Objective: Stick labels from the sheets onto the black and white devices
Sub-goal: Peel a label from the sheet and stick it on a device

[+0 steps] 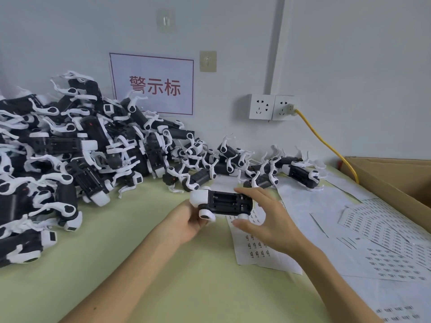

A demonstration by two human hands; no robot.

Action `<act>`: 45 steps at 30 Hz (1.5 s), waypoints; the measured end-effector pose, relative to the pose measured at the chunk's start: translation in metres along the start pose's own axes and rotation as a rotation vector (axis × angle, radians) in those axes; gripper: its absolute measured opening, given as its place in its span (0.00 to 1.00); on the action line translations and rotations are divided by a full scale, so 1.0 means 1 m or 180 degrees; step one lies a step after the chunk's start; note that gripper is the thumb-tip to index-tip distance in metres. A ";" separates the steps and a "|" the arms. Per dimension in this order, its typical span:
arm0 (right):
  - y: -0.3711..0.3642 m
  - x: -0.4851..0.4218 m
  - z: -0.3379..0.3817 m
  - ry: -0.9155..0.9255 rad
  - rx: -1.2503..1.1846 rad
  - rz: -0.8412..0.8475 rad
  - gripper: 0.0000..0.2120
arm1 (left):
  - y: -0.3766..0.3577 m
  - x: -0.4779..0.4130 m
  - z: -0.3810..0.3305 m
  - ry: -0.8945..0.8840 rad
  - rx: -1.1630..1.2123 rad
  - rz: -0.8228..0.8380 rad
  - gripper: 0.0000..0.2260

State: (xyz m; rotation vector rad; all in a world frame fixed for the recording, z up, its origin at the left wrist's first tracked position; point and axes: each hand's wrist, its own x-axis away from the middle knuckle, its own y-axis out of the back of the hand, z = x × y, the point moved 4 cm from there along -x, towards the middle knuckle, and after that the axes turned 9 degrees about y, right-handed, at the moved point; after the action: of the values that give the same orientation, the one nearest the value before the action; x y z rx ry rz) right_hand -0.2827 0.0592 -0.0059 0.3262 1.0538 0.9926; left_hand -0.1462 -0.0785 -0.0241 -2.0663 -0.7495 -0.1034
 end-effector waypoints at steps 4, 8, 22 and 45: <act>0.004 -0.002 0.002 -0.0056 -0.0102 -0.0269 0.28 | -0.005 0.003 -0.012 -0.0585 -0.0864 -0.0271 0.16; 0.012 -0.003 -0.002 -0.0384 -0.0435 -0.0694 0.25 | -0.015 0.010 -0.015 -0.1516 -0.2641 -0.0306 0.22; 0.030 0.001 -0.008 -0.0920 -0.1772 -0.1569 0.20 | -0.018 0.009 0.003 -0.0983 -0.3076 0.0071 0.13; 0.011 -0.004 0.007 -0.0479 -0.1003 -0.0710 0.09 | -0.034 0.015 0.049 -0.1117 -0.2934 0.0788 0.16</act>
State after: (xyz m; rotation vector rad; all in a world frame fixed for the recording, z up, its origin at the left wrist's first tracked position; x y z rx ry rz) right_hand -0.2831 0.0636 0.0074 0.0227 0.7642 0.9008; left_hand -0.1624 -0.0188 -0.0224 -3.0986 -0.7116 0.0756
